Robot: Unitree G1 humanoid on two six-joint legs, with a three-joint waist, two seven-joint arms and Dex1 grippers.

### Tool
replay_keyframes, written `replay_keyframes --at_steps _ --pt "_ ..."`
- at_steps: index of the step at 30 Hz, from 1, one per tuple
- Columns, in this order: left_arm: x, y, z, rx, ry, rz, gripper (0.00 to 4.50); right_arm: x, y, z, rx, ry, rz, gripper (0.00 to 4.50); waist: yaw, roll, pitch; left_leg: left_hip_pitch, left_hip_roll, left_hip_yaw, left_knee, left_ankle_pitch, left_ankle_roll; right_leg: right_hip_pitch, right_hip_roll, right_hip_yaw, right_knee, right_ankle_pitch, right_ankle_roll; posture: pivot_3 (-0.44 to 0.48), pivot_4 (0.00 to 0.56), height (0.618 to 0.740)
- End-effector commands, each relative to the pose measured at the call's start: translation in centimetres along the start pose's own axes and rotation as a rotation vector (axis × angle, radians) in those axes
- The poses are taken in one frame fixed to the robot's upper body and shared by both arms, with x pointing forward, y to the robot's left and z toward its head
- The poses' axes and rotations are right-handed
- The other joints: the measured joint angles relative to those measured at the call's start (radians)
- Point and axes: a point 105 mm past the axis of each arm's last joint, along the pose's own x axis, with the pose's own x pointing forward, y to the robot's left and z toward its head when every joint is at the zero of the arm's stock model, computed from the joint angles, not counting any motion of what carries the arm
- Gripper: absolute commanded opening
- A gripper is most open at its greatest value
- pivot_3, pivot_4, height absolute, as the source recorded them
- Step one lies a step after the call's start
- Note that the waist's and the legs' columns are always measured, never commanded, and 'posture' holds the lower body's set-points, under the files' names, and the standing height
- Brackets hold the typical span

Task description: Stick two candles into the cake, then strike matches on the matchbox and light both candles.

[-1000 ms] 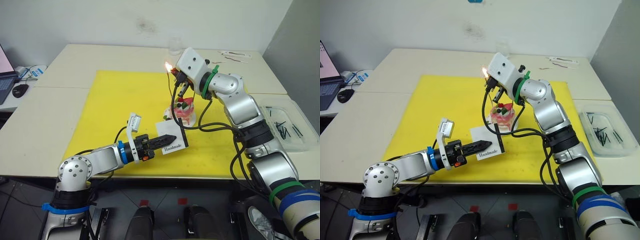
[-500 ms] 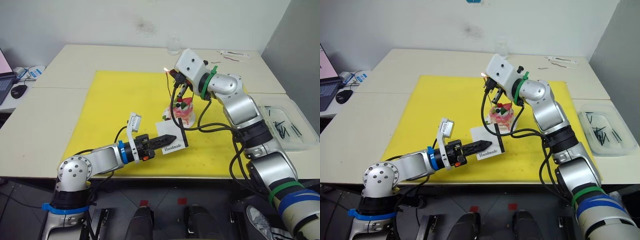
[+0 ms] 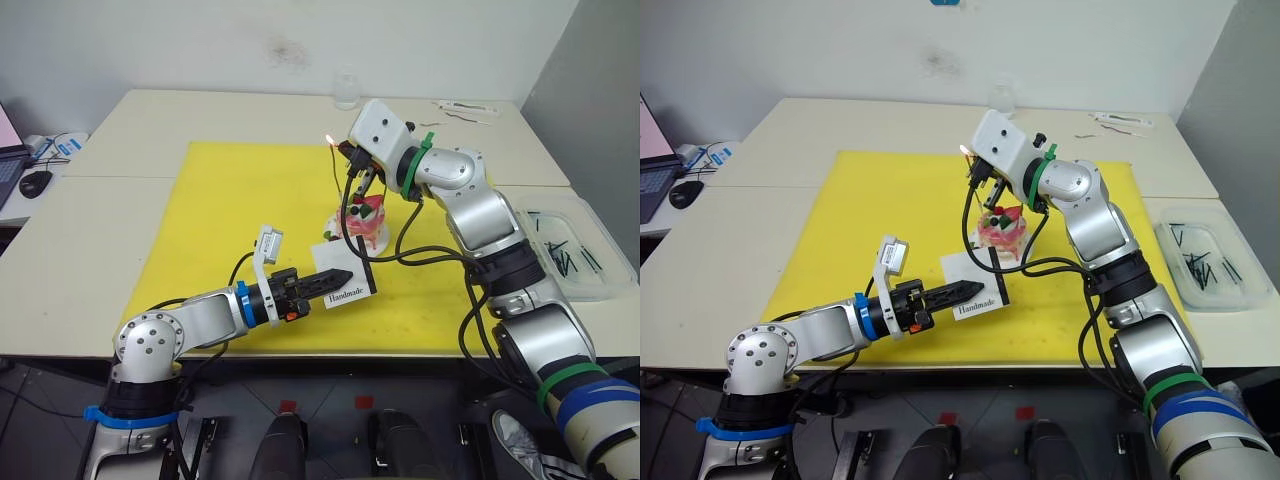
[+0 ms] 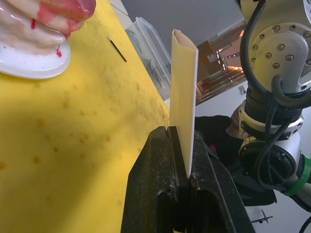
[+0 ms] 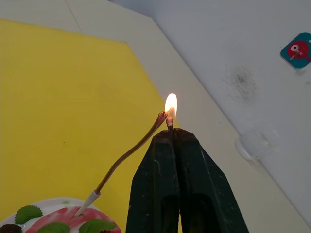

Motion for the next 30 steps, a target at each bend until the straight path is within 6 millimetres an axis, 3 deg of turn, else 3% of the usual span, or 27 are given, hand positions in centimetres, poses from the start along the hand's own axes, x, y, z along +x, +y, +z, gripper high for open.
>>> replay_keyframes --at_steps 1,20,30 --pt "0.2 -1.2 0.6 0.033 -0.021 -0.045 0.0 -0.2 -0.5 0.7 -0.031 -0.019 -0.015 0.03 0.0 0.0 0.0 0.0 0.0 0.0 0.0 0.0 0.0 0.0 0.0 0.0 0.0 0.0 0.0 0.0 0.15 0.74" --pt "0.3 -1.3 0.4 0.027 -0.014 -0.055 0.0 -0.5 -0.6 0.5 -0.035 -0.007 -0.013 0.03 -0.001 0.0 0.0 0.0 0.0 0.0 0.0 0.0 0.0 0.0 0.0 0.0 0.0 0.0 0.0 0.0 0.15 0.74" --pt "0.3 -1.2 0.4 0.027 -0.006 -0.057 0.0 -2.0 -1.1 2.1 -0.036 -0.035 -0.036 0.03 -0.001 0.0 0.0 0.0 0.0 0.0 -0.001 0.0 0.0 -0.001 0.0 0.0 0.0 0.0 0.0 0.0 0.15 0.74"
